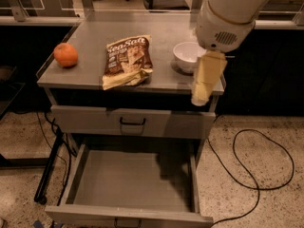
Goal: Place brown chip bag into middle drawer
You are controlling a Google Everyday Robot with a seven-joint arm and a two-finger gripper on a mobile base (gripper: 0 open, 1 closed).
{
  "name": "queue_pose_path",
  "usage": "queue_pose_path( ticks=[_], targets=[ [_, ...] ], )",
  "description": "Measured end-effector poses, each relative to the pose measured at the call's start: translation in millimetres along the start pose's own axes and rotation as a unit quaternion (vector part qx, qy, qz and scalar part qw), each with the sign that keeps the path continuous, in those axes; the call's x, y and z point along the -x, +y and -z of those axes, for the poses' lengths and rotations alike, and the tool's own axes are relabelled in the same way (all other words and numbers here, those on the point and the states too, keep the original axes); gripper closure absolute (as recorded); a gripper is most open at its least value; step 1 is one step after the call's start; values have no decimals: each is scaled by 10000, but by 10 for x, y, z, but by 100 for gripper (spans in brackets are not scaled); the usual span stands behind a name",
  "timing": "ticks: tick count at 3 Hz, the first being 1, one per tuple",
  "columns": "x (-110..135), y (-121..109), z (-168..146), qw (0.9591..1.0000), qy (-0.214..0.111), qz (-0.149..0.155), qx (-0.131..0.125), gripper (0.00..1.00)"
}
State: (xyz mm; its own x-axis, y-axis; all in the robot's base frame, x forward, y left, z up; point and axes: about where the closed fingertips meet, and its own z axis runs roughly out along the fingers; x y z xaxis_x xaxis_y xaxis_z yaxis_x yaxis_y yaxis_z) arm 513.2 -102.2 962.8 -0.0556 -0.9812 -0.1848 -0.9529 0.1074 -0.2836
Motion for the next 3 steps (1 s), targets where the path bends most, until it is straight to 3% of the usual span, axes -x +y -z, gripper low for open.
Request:
queue_pose_path(
  ticks=[2,3],
  targets=[
    [640,-561,-349,9981,-610,38,10,0],
    [645,-562,-352,9981,-616,39,9,0]
  ],
)
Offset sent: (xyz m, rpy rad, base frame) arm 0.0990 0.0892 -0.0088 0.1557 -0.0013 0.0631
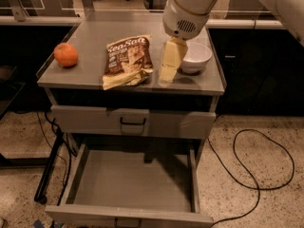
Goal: Place brown chip bag into middle drawer
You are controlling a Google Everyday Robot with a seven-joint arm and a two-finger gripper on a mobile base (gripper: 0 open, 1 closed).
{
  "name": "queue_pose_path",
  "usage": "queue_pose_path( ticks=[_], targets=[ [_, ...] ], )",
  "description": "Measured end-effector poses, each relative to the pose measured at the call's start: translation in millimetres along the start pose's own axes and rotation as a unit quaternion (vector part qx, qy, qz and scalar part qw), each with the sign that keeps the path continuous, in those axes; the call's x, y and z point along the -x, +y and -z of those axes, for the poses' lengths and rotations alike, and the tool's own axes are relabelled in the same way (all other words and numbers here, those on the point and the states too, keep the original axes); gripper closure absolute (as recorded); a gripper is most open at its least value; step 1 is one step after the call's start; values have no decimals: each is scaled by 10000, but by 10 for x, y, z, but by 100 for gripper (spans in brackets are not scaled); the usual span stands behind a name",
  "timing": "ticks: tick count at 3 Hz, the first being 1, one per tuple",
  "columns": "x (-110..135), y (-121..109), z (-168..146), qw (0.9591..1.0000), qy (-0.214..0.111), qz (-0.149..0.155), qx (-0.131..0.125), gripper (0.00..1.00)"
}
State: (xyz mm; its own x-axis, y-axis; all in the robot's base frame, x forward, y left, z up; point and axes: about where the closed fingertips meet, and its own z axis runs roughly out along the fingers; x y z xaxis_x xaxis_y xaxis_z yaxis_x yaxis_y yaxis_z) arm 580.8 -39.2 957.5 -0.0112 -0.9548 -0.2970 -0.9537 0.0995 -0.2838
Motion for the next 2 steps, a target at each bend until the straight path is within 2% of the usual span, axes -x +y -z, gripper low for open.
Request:
queue_pose_path(
  ticks=[1,2],
  targets=[
    [242,-112,-164,9994,-331,118,-60,0],
    [669,-322,-397,9958,-753,494,-158,0]
  ],
)
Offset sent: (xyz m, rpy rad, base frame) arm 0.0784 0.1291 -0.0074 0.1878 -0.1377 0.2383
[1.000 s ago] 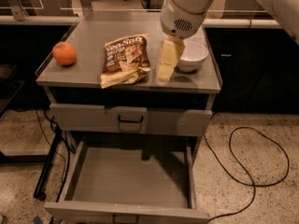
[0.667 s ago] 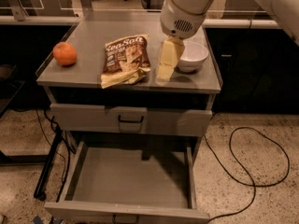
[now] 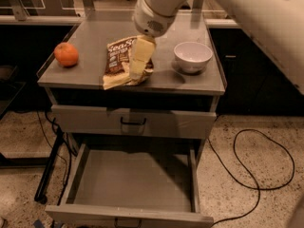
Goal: Place brown chip bag into middle drawer
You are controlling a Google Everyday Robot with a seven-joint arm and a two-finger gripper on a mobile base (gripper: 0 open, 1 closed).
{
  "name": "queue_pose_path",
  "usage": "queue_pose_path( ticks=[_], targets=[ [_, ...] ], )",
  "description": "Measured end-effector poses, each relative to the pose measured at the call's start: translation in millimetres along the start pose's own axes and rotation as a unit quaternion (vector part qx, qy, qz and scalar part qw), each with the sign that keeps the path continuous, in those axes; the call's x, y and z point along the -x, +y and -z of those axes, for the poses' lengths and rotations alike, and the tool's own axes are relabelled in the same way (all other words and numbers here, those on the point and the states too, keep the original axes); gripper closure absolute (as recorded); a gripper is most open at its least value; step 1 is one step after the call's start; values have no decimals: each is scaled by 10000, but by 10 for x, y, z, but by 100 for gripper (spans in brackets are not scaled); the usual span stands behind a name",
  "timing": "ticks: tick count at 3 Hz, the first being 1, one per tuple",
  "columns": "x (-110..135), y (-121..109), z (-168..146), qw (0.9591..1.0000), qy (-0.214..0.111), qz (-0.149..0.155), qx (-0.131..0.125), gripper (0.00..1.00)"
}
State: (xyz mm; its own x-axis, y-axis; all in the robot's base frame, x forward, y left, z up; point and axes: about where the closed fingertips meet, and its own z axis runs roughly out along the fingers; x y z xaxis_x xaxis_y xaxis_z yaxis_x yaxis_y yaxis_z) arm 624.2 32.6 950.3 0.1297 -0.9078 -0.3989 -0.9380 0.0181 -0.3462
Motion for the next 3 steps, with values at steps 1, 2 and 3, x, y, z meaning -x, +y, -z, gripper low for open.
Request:
queue_pose_path(
  ticks=[1,2,3],
  targets=[
    [293,-179,-287,9992,-267,306,51,0],
    [293,-179,-288,9992,-267,306,52,0],
    [260,-213,-504,9990,-303,253,188,0]
  ],
)
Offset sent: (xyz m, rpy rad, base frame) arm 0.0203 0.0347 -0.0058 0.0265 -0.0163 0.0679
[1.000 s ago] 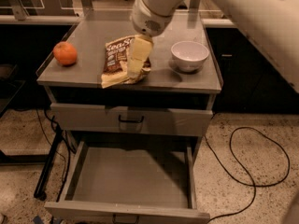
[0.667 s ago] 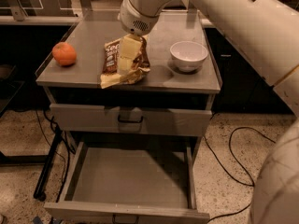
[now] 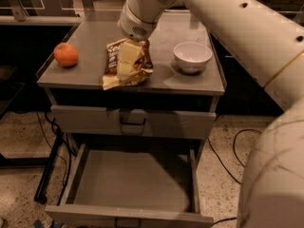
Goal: Place brown chip bag into middle drawer
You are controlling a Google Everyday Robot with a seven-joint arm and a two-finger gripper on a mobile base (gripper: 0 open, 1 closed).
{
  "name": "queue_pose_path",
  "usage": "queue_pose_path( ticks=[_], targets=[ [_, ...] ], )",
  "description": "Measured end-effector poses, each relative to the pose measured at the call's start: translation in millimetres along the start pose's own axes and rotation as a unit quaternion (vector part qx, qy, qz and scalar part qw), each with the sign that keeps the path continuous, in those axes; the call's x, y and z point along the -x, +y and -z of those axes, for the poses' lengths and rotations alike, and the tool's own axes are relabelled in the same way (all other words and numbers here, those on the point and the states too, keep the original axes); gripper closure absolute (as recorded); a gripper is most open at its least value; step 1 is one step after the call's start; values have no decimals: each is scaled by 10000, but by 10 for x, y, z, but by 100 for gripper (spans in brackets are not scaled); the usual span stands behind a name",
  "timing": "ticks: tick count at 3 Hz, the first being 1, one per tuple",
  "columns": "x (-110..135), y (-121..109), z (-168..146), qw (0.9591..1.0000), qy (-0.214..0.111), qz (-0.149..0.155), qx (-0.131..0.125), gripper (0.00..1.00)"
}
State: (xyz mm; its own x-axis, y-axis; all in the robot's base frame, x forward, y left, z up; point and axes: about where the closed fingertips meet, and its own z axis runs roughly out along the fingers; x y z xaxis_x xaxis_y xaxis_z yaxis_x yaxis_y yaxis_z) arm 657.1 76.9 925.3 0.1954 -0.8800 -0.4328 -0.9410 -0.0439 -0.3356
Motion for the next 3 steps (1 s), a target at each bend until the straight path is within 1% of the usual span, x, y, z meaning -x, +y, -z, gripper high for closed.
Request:
queue_pose_path(
  ticks=[1,3],
  targets=[
    [-74,-71,-249,9999,2,-47,155,0],
    [-326,-154,-593,9991,102,-121,394,0]
  ],
)
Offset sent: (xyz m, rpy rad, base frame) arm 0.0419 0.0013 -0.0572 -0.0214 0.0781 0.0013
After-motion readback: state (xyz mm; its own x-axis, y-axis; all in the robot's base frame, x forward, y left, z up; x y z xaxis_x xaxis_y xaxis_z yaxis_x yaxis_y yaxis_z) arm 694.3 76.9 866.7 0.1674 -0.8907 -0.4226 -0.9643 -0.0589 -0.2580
